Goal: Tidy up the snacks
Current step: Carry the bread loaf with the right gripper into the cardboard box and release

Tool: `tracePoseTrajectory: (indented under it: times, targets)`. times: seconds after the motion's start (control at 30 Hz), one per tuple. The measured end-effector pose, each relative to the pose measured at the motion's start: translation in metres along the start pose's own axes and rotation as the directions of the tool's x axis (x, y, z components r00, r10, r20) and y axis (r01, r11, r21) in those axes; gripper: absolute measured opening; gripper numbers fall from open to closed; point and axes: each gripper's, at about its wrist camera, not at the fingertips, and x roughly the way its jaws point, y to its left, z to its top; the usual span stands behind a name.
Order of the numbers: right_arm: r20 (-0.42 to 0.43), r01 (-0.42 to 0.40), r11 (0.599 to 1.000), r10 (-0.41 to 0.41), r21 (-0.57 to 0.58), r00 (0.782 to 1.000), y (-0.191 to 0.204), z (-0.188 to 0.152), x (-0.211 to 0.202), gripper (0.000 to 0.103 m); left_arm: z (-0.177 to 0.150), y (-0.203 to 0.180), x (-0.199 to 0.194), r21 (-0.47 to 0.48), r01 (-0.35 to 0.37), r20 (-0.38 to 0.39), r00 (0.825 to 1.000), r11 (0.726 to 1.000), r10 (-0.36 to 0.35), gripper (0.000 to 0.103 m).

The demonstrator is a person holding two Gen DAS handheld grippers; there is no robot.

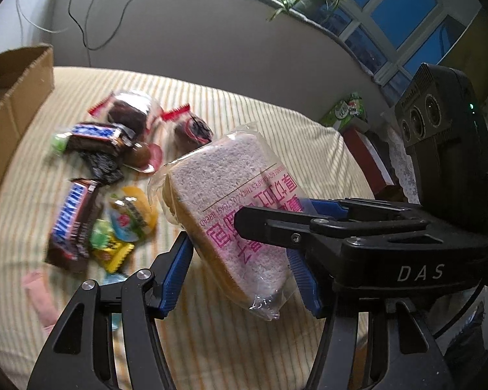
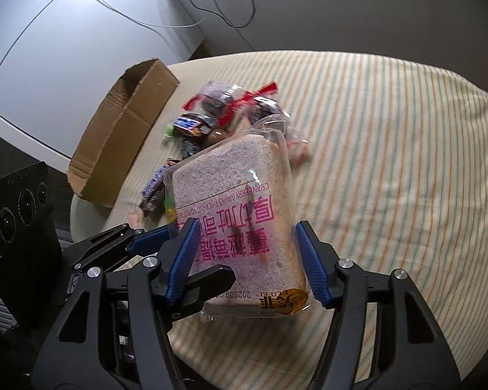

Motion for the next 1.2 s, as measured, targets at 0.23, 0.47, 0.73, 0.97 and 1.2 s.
tracePoseTrajectory:
  times: [0.23, 0.47, 0.73, 0.97, 1.2]
  targets:
    - [0.023, -0.01, 0.998, 0.011, -0.054, 1.0, 0.035, 0.01, -0.005, 0.063, 0.003, 0.014, -0.032, 0.002, -0.031, 0.064, 0.997, 1.0, 0.03, 0.059]
    - [0.038, -0.025, 0.993, 0.029, -0.119, 0.999, 0.076, 0.025, -0.004, 0.063, 0.005, 0.036, -0.068, -0.013, -0.068, 0.133, 0.989, 0.998, 0.069, 0.059]
    - [0.047, -0.045, 0.982, 0.055, -0.183, 0.997, 0.128, 0.042, 0.008, 0.063, 0.009, 0.068, -0.1, -0.05, -0.116, 0.198, 0.972, 0.992, 0.124, 0.059]
    - [0.038, -0.08, 0.971, 0.091, -0.224, 0.995, 0.171, 0.06, 0.028, 0.063, 0.018, 0.106, -0.127, -0.098, -0.158, 0.236, 0.955, 0.983, 0.177, 0.059]
    - [0.013, -0.115, 0.957, 0.123, -0.267, 0.992, 0.208, 0.078, 0.053, 0.063, 0.023, 0.143, -0.144, -0.156, -0.195, 0.255, 0.939, 0.968, 0.23, 0.059]
